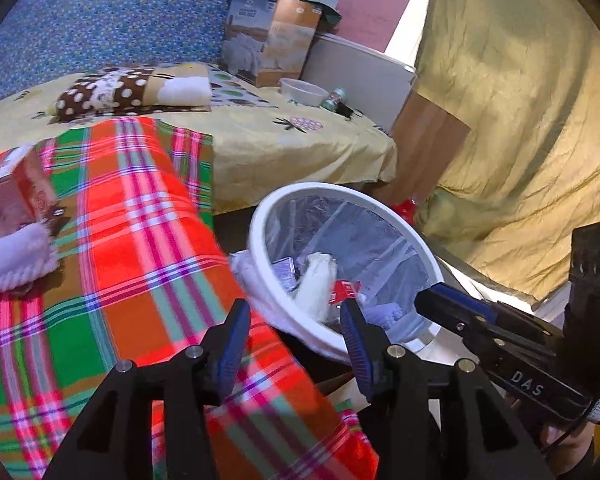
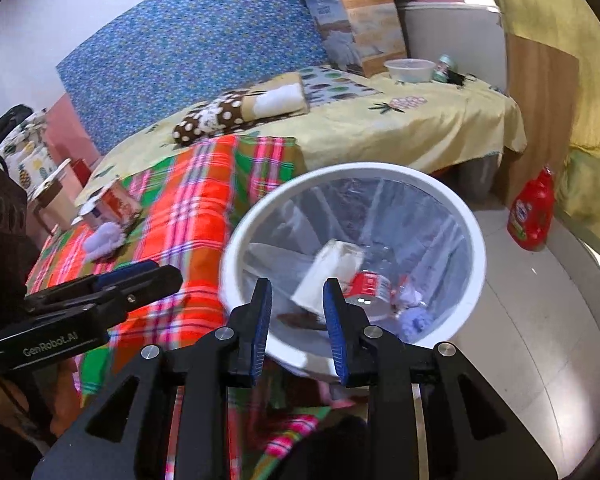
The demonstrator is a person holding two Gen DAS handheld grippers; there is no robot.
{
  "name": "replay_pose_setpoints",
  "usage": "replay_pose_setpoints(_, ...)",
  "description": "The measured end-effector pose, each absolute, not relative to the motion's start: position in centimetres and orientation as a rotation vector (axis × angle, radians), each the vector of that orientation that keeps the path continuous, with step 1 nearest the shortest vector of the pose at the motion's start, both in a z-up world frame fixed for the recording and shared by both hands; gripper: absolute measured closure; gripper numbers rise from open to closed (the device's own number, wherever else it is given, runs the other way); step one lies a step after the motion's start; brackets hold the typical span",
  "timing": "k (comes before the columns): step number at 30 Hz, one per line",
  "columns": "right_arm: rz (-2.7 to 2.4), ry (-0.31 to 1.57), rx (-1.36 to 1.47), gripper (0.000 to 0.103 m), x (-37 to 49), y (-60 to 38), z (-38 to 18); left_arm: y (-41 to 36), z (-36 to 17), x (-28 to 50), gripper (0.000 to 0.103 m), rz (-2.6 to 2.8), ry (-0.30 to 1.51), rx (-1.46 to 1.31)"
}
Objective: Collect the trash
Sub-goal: 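Return both tools to the remaining trash on the cloth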
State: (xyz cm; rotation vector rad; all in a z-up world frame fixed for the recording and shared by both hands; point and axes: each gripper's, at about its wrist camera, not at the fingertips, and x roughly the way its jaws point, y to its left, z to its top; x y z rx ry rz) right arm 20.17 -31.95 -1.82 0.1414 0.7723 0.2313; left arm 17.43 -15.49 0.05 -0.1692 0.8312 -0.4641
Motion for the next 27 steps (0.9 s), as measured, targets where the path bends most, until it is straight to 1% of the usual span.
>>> replay_pose_setpoints(27,0.453,0.737,0.051,0.074,18.7,-23.4,-0.1,-3.9,1.0,11.5,0.057,-0.216,0.773,-0.235)
